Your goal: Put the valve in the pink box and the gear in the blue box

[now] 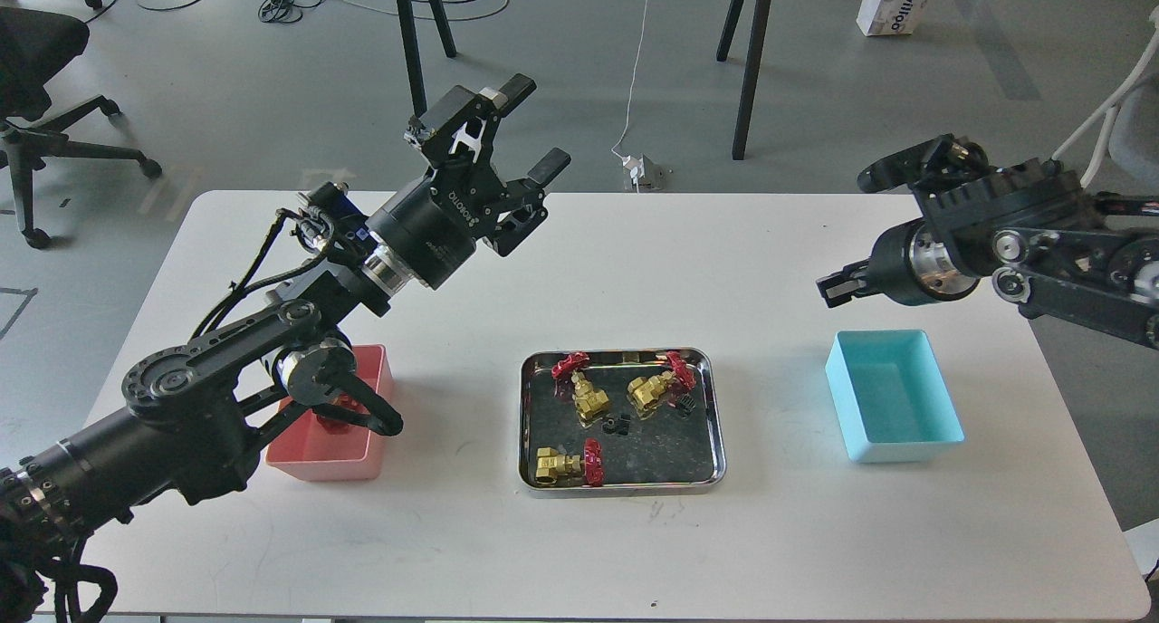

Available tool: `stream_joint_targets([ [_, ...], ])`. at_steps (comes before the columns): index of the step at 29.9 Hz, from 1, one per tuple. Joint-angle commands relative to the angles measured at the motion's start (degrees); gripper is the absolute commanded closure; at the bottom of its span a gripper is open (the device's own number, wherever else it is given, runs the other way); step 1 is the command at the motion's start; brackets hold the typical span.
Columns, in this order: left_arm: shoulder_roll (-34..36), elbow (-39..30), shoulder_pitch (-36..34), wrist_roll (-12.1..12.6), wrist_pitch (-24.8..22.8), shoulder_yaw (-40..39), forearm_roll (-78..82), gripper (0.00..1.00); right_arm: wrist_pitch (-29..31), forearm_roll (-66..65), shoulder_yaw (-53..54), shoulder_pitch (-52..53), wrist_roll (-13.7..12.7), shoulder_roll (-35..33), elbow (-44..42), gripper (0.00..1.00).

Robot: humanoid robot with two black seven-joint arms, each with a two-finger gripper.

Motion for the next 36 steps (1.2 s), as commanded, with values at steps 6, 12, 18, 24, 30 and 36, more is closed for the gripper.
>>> stream_joint_targets([
  [6, -1.3, 0.0, -0.1, 0.0, 0.1, 0.1, 0.2, 0.13, 0.0, -0.2, 4.5, -8.5, 0.2, -3.5, 1.8, 0.91],
  [12, -1.3, 0.6, -0.2, 0.0, 0.2, 0.0, 0.2, 0.13, 0.0, -0.2, 5.9, -10.3, 0.4, -2.9, 1.5, 0.66],
  [18, -1.6, 2.4, -0.8, 0.0, 0.2, 0.0, 0.2, 0.13, 0.0, 0.0, 7.4, -11.1, 0.5, -2.7, 0.8, 0.01],
  [24, -2.4, 4.9, -2.2, 0.0, -0.1, 0.1, 0.1, 0.13, 0.0, 5.5, 14.0, -12.1, 0.8, -2.5, -0.1, 0.00],
  [30, -2.4, 11.0, -6.3, 0.0, -2.6, 0.2, -0.5, 0.13, 0.0, 32.5, 26.4, -12.9, 1.8, -0.3, -5.8, 0.00],
  [36, -7.6, 29.1, -9.8, 0.0, -13.0, -0.9, -9.8, 0.08, 0.0, 62.8, 36.0, -19.3, 22.8, 7.4, -17.9, 0.00],
])
